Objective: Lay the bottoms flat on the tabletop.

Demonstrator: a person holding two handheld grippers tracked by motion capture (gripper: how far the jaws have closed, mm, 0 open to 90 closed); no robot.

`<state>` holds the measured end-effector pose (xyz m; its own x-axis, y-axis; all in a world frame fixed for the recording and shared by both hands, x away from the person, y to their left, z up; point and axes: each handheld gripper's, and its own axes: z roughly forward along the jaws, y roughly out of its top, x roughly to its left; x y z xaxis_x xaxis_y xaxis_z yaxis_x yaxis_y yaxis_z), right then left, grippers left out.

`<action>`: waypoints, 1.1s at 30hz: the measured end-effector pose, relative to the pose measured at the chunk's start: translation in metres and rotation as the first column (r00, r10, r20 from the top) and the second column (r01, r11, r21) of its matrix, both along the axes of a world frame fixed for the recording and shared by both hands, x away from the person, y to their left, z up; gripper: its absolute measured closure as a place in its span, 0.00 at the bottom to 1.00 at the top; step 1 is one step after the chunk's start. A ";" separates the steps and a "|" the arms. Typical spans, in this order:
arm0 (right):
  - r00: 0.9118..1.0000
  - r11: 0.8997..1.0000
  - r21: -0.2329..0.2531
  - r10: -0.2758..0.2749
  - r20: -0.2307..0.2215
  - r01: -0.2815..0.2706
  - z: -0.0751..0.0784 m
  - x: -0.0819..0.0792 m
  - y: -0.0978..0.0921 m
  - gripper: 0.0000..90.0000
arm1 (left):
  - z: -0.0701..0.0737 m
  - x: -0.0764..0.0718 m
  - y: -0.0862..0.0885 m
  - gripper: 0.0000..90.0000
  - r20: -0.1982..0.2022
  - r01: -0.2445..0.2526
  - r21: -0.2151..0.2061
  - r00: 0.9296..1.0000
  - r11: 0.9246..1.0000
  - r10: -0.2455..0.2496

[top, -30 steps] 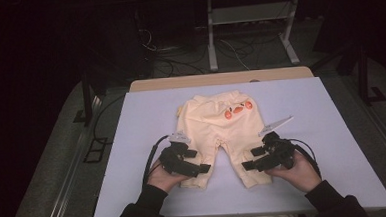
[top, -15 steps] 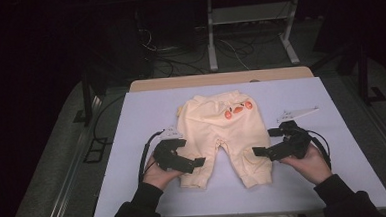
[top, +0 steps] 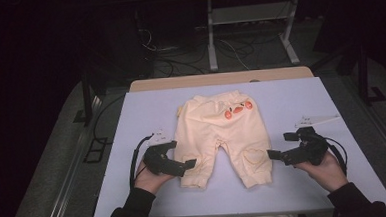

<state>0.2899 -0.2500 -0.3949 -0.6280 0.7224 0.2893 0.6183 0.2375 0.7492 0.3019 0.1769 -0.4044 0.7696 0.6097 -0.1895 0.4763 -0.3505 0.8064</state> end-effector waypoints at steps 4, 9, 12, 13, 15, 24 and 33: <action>1.000 1.000 0.013 -0.009 0.005 0.009 -0.003 -0.006 -0.007 0.00 | -0.004 -0.004 0.007 0.00 0.001 -0.014 -0.012 1.000 1.000 0.014; 1.000 1.000 0.019 -0.022 0.009 0.022 -0.006 -0.013 -0.016 0.00 | -0.004 -0.008 0.016 0.00 0.009 -0.029 -0.026 1.000 0.999 0.030; 0.999 0.999 0.018 -0.030 0.013 0.030 -0.008 -0.018 -0.020 0.00 | -0.003 -0.011 0.022 0.00 0.020 -0.041 -0.036 0.999 0.998 0.042; 0.999 0.999 0.015 -0.033 0.017 0.032 -0.009 -0.019 -0.022 0.00 | -0.003 -0.012 0.024 0.00 0.022 -0.046 -0.042 0.999 0.998 0.047; 0.999 0.999 0.012 -0.037 0.016 0.036 -0.011 -0.022 -0.024 0.00 | -0.004 -0.013 0.027 0.00 0.029 -0.052 -0.046 0.998 0.998 0.053; 0.998 0.999 0.007 -0.052 0.039 0.052 -0.021 -0.032 -0.035 0.00 | -0.009 -0.020 0.044 0.00 0.049 -0.079 -0.085 0.995 0.993 0.084; 0.994 0.998 -0.005 -0.065 0.083 0.066 -0.032 -0.039 -0.043 0.00 | -0.016 -0.026 0.057 0.00 0.072 -0.106 -0.111 0.991 0.988 0.114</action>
